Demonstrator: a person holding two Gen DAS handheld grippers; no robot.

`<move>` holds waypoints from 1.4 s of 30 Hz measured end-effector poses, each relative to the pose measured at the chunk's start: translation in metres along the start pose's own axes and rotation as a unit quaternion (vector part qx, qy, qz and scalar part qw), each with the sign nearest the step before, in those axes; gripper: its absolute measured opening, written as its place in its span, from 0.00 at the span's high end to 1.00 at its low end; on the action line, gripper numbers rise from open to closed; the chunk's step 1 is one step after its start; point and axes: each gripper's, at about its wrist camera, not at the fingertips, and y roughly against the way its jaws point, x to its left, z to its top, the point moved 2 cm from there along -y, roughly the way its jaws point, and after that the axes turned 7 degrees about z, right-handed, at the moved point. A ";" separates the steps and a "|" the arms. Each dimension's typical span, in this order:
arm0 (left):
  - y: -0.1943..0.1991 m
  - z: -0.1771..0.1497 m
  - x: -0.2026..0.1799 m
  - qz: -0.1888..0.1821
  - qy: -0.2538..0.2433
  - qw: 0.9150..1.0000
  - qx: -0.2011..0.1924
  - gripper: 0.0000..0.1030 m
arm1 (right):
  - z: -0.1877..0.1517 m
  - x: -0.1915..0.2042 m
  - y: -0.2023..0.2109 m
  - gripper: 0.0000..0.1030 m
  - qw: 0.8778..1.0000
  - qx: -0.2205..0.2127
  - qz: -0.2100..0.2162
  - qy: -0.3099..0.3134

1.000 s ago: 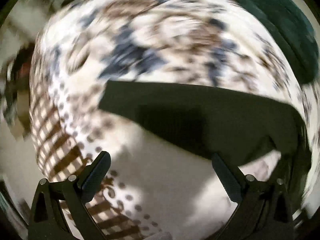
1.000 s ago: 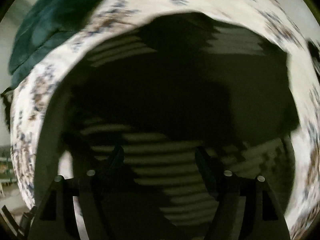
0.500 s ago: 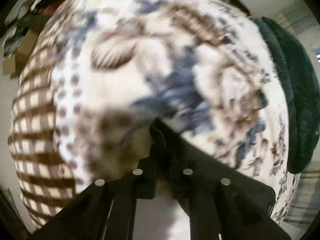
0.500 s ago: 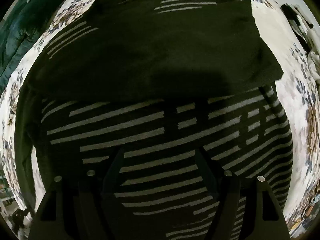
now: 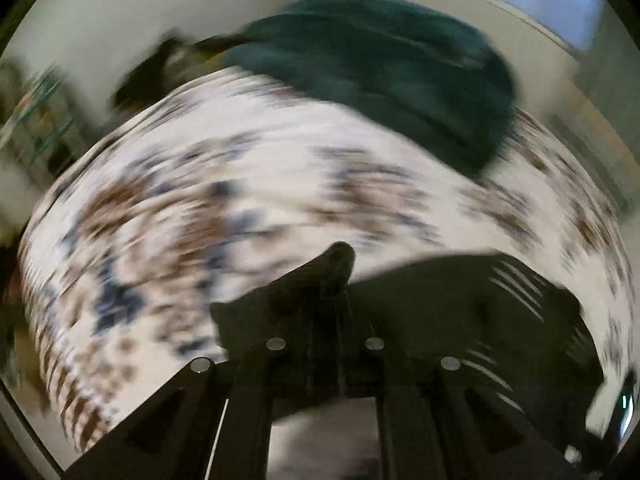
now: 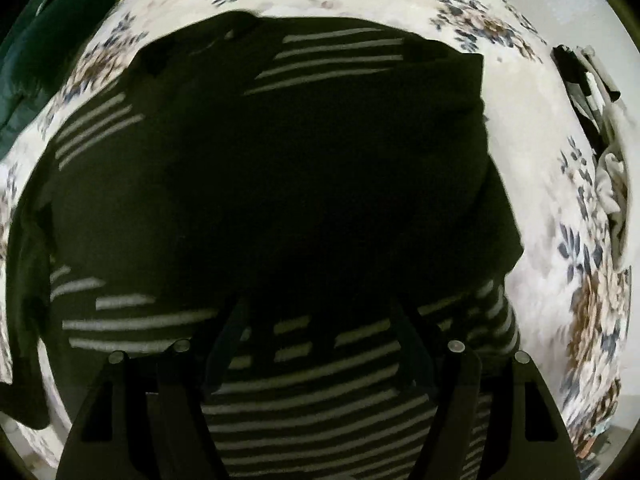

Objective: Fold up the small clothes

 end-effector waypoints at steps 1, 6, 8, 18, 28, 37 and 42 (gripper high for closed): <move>0.007 -0.003 -0.028 -0.015 -0.023 1.000 -0.002 0.94 | 0.003 -0.011 0.004 0.27 1.000 -0.002 0.004 -0.004; 0.043 -0.045 -0.197 -0.126 -0.120 0.985 0.010 0.94 | 0.016 -0.067 0.018 0.27 0.999 -0.001 0.021 -0.037; 0.055 -0.064 -0.252 -0.158 -0.148 0.976 0.012 0.94 | 0.018 -0.095 0.021 0.27 0.998 0.003 0.026 -0.052; 0.084 -0.106 -0.369 -0.198 -0.209 0.958 0.007 0.61 | -0.008 -0.238 0.044 0.27 0.991 0.027 0.076 -0.108; 0.034 -0.072 -0.207 0.038 -0.194 0.979 -0.051 0.02 | 0.006 -0.263 0.090 0.27 0.974 0.005 0.190 -0.126; -0.024 -0.071 -0.111 0.153 -0.148 0.977 0.008 0.02 | 0.044 -0.175 0.056 0.27 0.985 0.058 0.165 0.003; -0.044 -0.071 -0.128 0.144 -0.150 0.978 0.021 0.02 | 0.046 -0.126 0.014 0.34 0.967 0.166 0.176 0.082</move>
